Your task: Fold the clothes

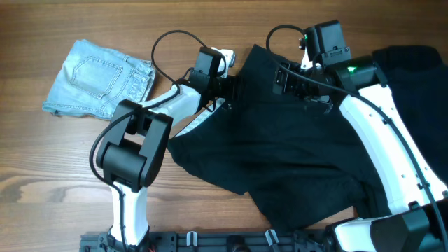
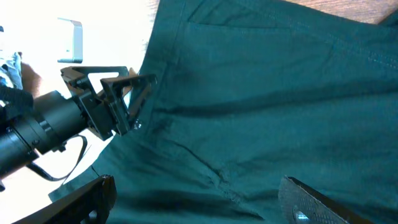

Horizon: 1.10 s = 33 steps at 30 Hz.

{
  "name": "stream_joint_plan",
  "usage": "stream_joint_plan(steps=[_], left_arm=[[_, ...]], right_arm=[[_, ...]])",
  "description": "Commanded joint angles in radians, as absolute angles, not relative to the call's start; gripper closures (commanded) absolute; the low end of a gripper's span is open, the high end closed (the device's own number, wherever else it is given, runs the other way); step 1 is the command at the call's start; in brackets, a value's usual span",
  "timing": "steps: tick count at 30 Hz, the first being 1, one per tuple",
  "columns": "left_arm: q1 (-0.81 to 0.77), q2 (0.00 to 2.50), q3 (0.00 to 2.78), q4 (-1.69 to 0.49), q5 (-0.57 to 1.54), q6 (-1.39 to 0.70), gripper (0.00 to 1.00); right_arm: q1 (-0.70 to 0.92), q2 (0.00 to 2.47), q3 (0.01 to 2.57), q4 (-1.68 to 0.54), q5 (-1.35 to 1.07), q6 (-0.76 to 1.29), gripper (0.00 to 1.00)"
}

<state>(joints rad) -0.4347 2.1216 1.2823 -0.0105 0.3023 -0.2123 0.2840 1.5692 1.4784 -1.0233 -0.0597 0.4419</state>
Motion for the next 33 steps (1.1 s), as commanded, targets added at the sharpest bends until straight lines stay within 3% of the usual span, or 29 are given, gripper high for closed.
stream_joint_plan(steps=[1,4,7,8,10,13,17,19,21,24,30,33], left_arm=[[-0.452,2.171,1.298,-0.019,0.274,-0.213,0.32],[-0.487,2.190,1.298,-0.056,0.262,-0.200,0.49],[-0.516,2.190,1.303,-0.072,0.204,-0.187,0.81],[-0.519,2.190,1.307,-0.088,0.204,-0.187,0.85],[-0.520,2.190,1.313,-0.099,0.203,-0.188,0.85],[-0.515,2.190,1.317,-0.093,0.123,-0.211,0.96],[-0.430,2.190,1.350,-0.097,-0.197,-0.272,0.96],[-0.306,2.190,1.404,-0.162,-0.308,-0.278,0.96],[-0.179,2.190,1.454,-0.226,-0.302,-0.303,0.96],[-0.050,2.186,1.510,-0.276,-0.131,-0.293,0.95],[0.031,2.062,1.526,-0.324,-0.010,-0.293,0.58],[0.030,1.941,1.526,-0.393,-0.011,-0.292,0.53]], right_arm=[[0.281,1.578,1.485,-1.026,-0.068,0.448,0.12],[0.281,1.578,1.485,-1.026,-0.068,0.448,0.13],[0.281,1.578,1.485,-1.026,-0.068,0.448,0.13],[0.281,1.578,1.485,-1.026,-0.068,0.449,0.13],[0.281,1.578,1.485,-1.026,-0.068,0.448,0.14],[0.281,1.578,1.485,-1.027,-0.068,0.448,0.14],[0.281,1.578,1.485,-1.028,-0.068,0.447,0.15],[0.281,1.578,1.485,-1.031,-0.068,0.448,0.15],[0.281,1.578,1.485,-1.032,-0.067,0.445,0.13],[0.281,1.578,1.485,-1.037,-0.046,0.448,0.12],[0.277,1.596,1.480,-1.039,0.031,0.456,0.09],[0.242,1.677,1.480,-1.070,0.029,0.456,0.16]])
